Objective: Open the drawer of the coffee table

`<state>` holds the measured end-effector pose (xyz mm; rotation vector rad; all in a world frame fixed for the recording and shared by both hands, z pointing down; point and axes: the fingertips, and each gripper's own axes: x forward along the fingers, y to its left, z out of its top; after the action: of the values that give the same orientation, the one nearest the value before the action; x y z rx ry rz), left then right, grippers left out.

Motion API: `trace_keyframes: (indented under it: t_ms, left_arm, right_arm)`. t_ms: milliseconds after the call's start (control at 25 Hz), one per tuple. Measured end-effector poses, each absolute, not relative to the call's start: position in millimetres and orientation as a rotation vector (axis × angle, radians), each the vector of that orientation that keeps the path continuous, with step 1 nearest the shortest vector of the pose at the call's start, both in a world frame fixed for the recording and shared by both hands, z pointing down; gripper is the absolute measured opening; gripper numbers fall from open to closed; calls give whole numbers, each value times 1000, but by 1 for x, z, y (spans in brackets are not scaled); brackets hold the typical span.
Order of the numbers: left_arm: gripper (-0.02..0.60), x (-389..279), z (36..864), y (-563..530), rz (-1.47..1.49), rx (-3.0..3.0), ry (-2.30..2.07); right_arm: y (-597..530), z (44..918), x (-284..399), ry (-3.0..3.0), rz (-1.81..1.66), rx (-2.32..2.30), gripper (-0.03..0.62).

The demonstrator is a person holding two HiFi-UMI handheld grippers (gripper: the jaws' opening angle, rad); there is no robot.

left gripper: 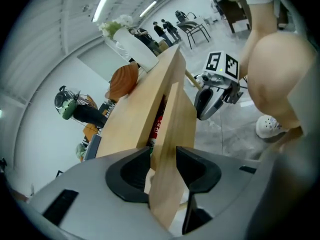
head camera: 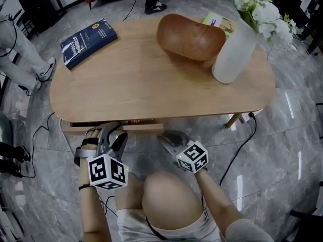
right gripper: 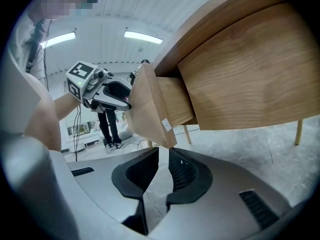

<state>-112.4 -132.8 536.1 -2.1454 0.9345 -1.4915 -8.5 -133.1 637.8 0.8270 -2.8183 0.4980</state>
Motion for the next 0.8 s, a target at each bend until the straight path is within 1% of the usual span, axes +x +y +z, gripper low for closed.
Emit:
trace_keyframes:
  t_ms: [160,360,480,720,800]
  left_arm:
    - [152,-111,535,-134,-1483,-2207,931]
    - [144,-111,529,-133,-1354,-2388,968]
    - [143,-111,529,-134,-1347,-2388,968]
    - [143,-111,529,-134,-1337,-2396,974]
    - [141,-111,529,-134,-1339,-2396,975]
  right_arm:
    - [-134,640,-7,-2709,316,846,71]
    - [-129,635,-4,-2578,138,863,72]
    - [-135,609,7,-2602,94,935,72]
    - [-134,546,3,-2700,-64,872,75]
    - [-135,541,-3,-2694,-93,805,95]
